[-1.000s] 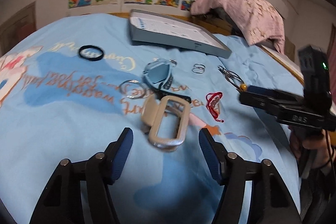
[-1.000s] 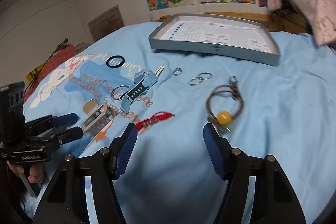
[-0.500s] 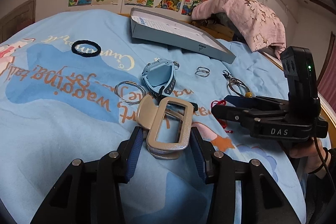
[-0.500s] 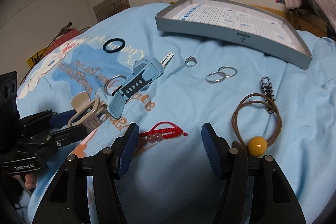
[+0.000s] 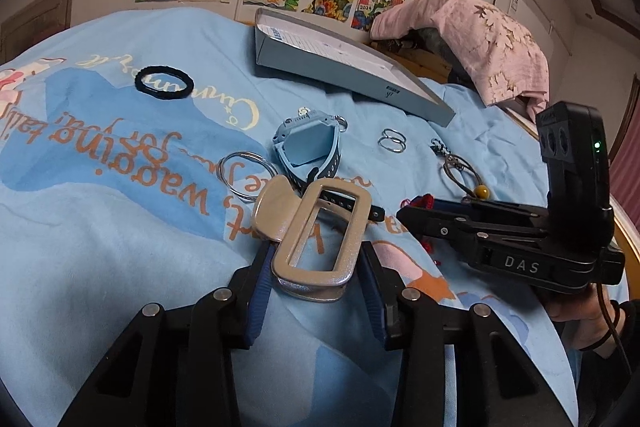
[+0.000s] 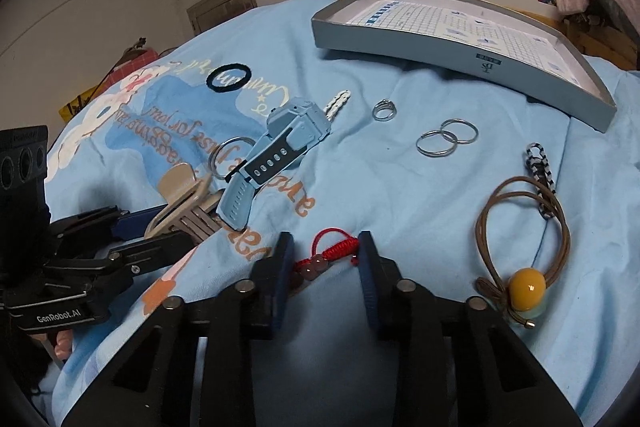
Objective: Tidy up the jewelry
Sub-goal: 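Grasp the beige rectangular buckle with the left tool while the right tool grasps the red bead bracelet, then carry both items into the grey tray and open both tools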
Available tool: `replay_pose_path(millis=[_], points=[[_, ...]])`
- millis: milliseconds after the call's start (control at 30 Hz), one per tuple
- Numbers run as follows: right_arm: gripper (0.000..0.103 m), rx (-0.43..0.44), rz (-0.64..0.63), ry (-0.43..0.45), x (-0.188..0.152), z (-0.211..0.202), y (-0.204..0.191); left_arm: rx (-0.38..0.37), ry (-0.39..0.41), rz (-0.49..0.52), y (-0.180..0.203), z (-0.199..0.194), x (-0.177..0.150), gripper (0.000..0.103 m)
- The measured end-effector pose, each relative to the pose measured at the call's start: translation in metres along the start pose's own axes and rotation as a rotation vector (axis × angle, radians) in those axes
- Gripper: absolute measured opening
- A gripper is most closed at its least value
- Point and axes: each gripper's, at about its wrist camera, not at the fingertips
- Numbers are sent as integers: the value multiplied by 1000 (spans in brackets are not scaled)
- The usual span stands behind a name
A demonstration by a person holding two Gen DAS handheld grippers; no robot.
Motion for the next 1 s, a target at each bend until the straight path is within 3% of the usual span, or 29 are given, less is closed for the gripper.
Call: replay_pose_path(millis=[167, 400, 567, 733, 1000], points=[[10, 23, 32, 20, 0, -3, 5, 6, 32, -3, 2, -6, -2, 39], [7, 32, 62, 79, 6, -23, 7, 21, 105, -18, 9, -23, 7, 39], [7, 51, 73, 180, 18, -47, 12, 29, 98, -62, 15, -30, 34, 39], [7, 52, 84, 300, 54, -65, 33, 50, 98, -84, 27, -19, 68, 39], [7, 46, 160, 416, 132, -55, 110, 32, 86, -66, 46, 54, 149, 39]])
Point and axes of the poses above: each gripper's, at about its wrist camera, not at the fingertips, and z roughly the way its jaws point, y to its right, x to its top
